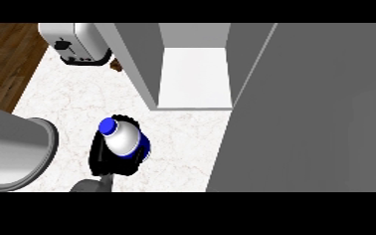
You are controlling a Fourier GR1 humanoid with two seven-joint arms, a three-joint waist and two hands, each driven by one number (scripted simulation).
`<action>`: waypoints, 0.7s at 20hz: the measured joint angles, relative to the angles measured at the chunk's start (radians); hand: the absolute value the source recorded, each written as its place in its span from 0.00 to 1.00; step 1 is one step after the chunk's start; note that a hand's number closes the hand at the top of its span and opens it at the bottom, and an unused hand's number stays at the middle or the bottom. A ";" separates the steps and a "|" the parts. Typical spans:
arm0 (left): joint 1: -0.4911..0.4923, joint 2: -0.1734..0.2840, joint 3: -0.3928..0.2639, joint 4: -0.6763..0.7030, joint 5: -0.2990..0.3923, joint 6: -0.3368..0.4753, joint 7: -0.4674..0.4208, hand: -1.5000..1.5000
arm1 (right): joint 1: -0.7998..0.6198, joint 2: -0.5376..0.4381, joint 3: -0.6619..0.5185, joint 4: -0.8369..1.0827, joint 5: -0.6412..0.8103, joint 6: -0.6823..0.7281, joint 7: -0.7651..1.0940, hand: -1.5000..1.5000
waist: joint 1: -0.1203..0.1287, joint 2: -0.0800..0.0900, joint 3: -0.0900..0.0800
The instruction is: Pick up the bottled water, place it into the cabinet and close the cabinet
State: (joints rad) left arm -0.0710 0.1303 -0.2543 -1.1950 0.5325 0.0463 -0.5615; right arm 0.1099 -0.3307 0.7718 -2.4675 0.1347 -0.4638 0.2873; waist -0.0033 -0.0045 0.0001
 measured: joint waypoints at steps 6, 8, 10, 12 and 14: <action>-0.014 -0.023 -0.029 -0.147 -0.046 0.094 0.100 1.00 | -0.012 -0.005 0.006 -0.004 0.007 -0.009 0.021 0.00 | -0.001 0.000 0.000; -0.026 -0.026 -0.037 -0.197 -0.061 0.122 0.142 1.00 | -0.009 -0.006 0.006 -0.002 0.006 -0.011 0.010 0.00 | -0.002 0.000 0.000; -0.052 -0.040 -0.044 -0.221 -0.083 0.156 0.172 1.00 | -0.019 0.000 0.003 0.003 0.006 -0.013 0.010 0.00 | -0.002 0.001 0.000; -0.086 -0.063 -0.050 -0.224 -0.102 0.186 0.201 1.00 | -0.011 -0.003 0.006 0.003 0.006 -0.015 0.002 0.00 | -0.004 0.001 0.000; -0.120 -0.080 -0.052 -0.227 -0.120 0.215 0.237 1.00 | -0.012 -0.002 0.015 0.002 0.010 -0.020 0.013 0.00 | -0.005 0.001 0.000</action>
State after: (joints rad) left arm -0.1913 0.0503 -0.3066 -1.4218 0.4122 0.2609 -0.3241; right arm 0.0975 -0.3328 0.7870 -2.4659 0.1449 -0.4839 0.2999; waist -0.0084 -0.0032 -0.0002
